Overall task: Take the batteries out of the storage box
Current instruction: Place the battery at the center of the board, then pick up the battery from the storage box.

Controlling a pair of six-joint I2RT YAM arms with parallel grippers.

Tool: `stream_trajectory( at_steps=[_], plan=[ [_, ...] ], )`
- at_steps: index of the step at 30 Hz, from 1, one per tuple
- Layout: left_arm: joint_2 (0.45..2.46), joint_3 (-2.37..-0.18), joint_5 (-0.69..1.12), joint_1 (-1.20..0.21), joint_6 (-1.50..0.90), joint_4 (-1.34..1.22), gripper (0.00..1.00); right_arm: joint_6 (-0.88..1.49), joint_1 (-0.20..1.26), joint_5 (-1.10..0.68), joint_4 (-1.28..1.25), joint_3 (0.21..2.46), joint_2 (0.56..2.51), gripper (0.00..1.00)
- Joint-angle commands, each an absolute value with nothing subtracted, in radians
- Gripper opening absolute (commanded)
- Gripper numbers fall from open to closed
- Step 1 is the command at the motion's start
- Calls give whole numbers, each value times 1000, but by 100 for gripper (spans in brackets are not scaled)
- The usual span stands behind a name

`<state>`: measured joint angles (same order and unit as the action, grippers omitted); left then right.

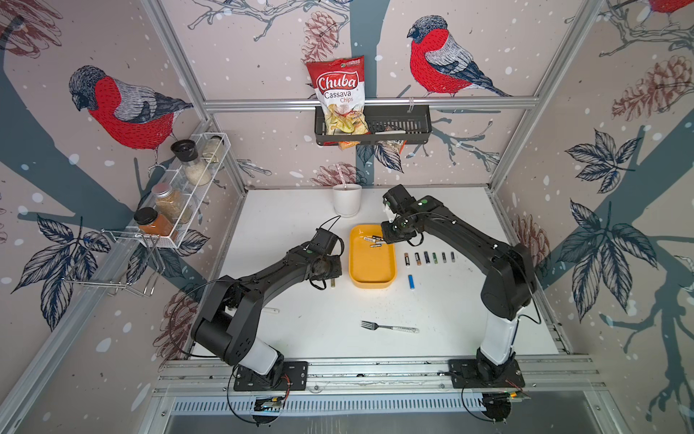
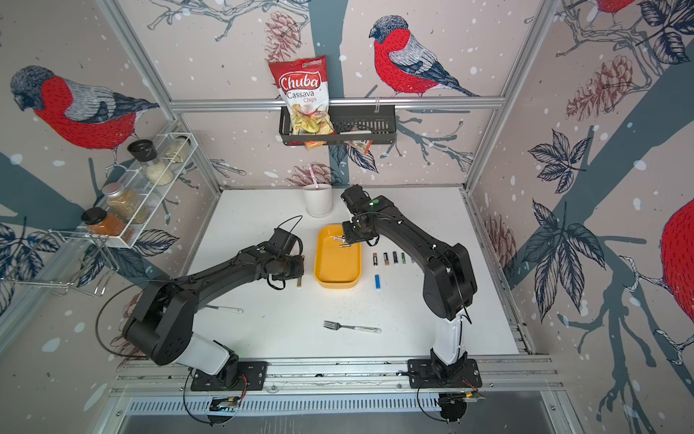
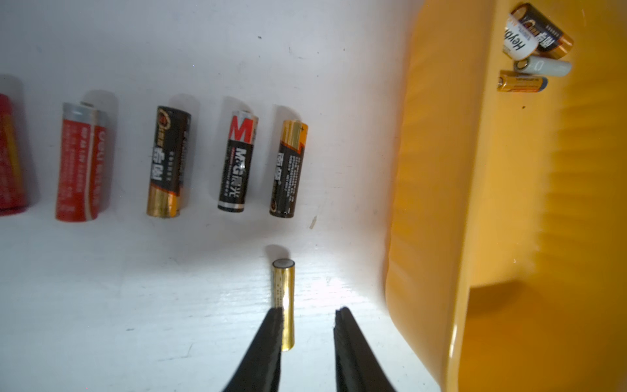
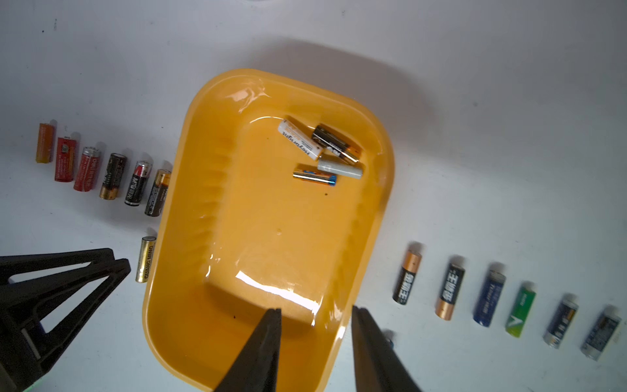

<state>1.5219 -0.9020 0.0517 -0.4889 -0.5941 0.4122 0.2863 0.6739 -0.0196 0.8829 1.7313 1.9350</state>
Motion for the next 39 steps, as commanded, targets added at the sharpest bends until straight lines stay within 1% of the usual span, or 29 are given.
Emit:
stream_trajectory(
  at_steps=[1, 9, 17, 32, 39],
  plan=[
    [1509, -912, 42, -482, -582, 430, 31, 253, 681, -27, 875, 1754, 1997, 41],
    [1519, -940, 54, -482, -573, 417, 31, 194, 682, -52, 872, 1905, 2184, 41],
    [1528, -938, 63, -479, -551, 409, 31, 176, 683, -43, 878, 1990, 2293, 41],
    [1511, -906, 64, -472, -562, 393, 31, 157, 684, -19, 854, 2015, 2362, 42],
    [1503, -901, 61, -470, -562, 402, 31, 152, 686, -11, 854, 1996, 2360, 44]
  ],
)
